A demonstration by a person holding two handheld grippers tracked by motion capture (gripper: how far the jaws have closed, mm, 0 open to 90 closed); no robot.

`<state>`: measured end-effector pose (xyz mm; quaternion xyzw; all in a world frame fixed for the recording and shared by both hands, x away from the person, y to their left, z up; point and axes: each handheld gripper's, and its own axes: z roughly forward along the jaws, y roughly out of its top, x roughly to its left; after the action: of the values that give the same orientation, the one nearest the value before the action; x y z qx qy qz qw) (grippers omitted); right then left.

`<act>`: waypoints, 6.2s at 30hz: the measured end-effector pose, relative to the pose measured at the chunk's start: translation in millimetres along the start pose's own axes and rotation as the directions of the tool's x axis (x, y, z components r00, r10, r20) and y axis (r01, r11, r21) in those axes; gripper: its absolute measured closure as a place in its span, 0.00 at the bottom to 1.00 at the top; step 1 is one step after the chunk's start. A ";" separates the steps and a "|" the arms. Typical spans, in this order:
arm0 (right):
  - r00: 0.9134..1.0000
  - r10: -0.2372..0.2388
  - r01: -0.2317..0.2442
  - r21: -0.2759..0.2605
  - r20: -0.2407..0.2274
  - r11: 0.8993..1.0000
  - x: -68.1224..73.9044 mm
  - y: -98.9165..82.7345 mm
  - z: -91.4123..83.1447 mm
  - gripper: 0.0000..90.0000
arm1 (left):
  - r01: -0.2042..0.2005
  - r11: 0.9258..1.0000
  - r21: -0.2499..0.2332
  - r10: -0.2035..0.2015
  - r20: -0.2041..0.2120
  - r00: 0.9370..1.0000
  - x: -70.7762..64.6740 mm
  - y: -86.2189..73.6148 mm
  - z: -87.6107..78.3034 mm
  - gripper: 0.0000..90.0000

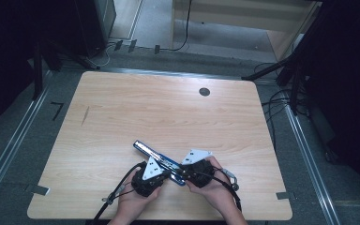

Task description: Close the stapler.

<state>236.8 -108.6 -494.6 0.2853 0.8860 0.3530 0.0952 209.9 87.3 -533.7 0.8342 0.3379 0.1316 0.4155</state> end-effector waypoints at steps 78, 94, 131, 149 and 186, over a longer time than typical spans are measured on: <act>1.000 0.001 0.000 0.021 -0.011 1.000 -1.2 1.4 -1.7 0.88 | 0.001 1.000 0.000 -0.001 -0.001 1.000 -0.6 0.0 0.0 1.00; 1.000 -0.001 0.001 0.034 -0.022 0.999 -3.7 6.6 -5.9 0.88 | 0.004 1.000 -0.003 -0.004 0.001 1.000 -0.4 0.0 0.3 1.00; 0.999 -0.008 0.011 0.073 -0.037 0.997 -3.0 9.1 -2.0 0.88 | 0.009 1.000 -0.005 -0.009 0.003 1.000 -0.2 -0.1 0.5 1.00; 0.999 -0.030 0.032 0.083 -0.026 0.996 -1.9 11.4 1.8 0.88 | 0.007 1.000 -0.003 -0.007 0.001 1.000 -0.2 0.0 0.3 1.00; 0.999 -0.051 0.051 0.093 -0.003 0.994 1.8 12.3 2.9 0.88 | 0.004 1.000 -0.003 -0.004 0.001 1.000 -0.3 0.0 0.3 1.00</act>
<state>241.8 -98.7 -488.3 0.2668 0.9085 0.3087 0.0906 209.9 86.9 -533.9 0.8330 0.3391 0.1308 0.4172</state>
